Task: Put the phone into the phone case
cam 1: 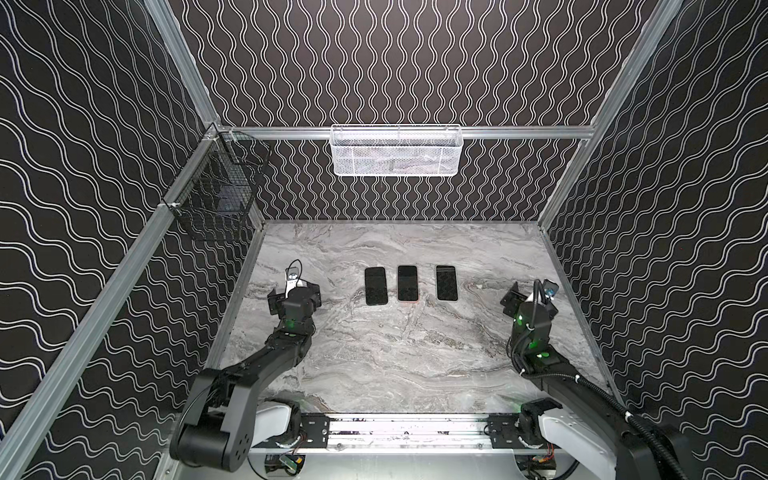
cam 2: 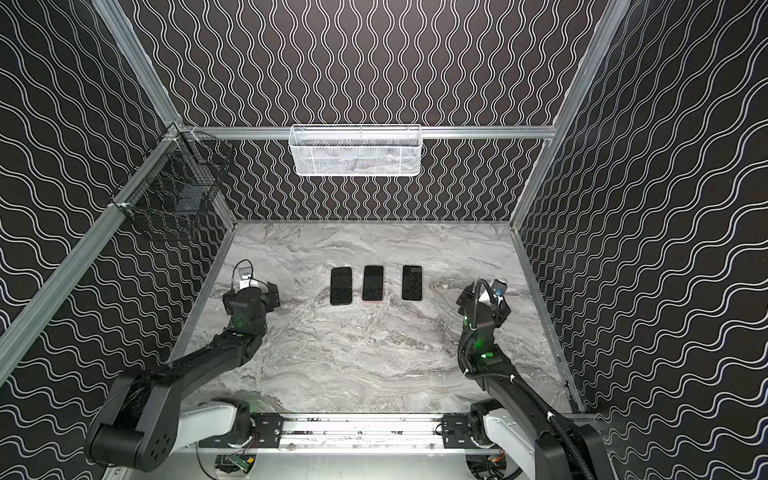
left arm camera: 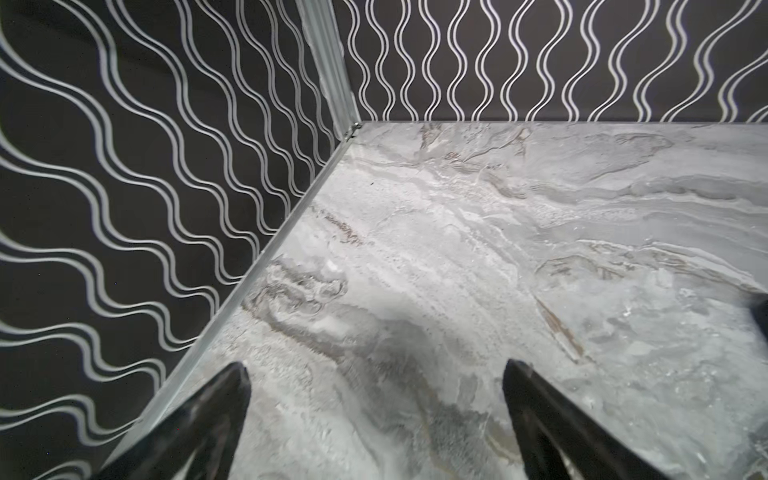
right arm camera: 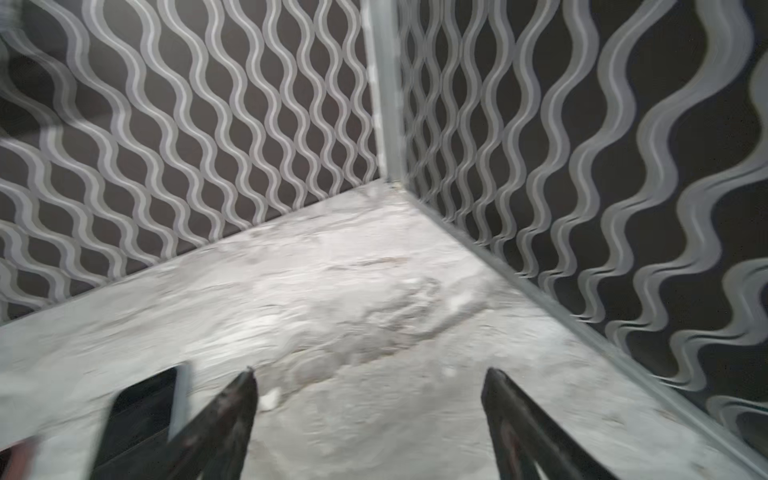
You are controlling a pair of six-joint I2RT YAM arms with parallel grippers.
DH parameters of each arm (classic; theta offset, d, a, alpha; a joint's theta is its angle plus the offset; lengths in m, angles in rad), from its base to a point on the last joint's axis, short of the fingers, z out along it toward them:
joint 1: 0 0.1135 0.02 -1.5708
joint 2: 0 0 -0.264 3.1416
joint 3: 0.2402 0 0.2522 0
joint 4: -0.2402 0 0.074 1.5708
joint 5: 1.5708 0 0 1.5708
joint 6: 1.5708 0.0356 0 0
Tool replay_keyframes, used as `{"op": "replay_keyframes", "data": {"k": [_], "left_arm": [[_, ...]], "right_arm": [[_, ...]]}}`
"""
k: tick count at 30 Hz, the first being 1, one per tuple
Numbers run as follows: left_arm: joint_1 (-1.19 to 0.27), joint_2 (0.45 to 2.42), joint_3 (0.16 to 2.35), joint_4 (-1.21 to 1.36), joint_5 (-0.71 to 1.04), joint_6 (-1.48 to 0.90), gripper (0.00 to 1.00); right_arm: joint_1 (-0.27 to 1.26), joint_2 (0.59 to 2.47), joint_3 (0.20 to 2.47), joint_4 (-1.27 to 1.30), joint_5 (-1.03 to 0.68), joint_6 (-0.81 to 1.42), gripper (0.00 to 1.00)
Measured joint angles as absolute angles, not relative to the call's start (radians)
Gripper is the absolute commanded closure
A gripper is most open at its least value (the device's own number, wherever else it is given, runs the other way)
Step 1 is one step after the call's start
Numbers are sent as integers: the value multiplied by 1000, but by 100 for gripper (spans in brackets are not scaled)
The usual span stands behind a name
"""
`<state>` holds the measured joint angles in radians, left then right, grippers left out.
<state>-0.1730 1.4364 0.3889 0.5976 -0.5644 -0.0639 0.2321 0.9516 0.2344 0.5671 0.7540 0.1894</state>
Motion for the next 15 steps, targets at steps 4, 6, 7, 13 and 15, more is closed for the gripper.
{"op": "replay_keyframes", "data": {"k": [4,6,7,13,15], "left_arm": [[-164,1529,394,735,-456,3,2],[-156,1586,386,824,-391,33,1],[-144,1611,377,857,-358,35,1],[-82,1652,372,934,-194,52,2],[-70,1653,374,948,-131,55,1]], "right_arm": [[196,1051,113,764,806,137,13],[163,1125,84,865,805,138,12],[148,1168,76,920,799,135,11],[77,1389,114,1176,672,104,7],[56,1444,148,1203,596,84,8]]}}
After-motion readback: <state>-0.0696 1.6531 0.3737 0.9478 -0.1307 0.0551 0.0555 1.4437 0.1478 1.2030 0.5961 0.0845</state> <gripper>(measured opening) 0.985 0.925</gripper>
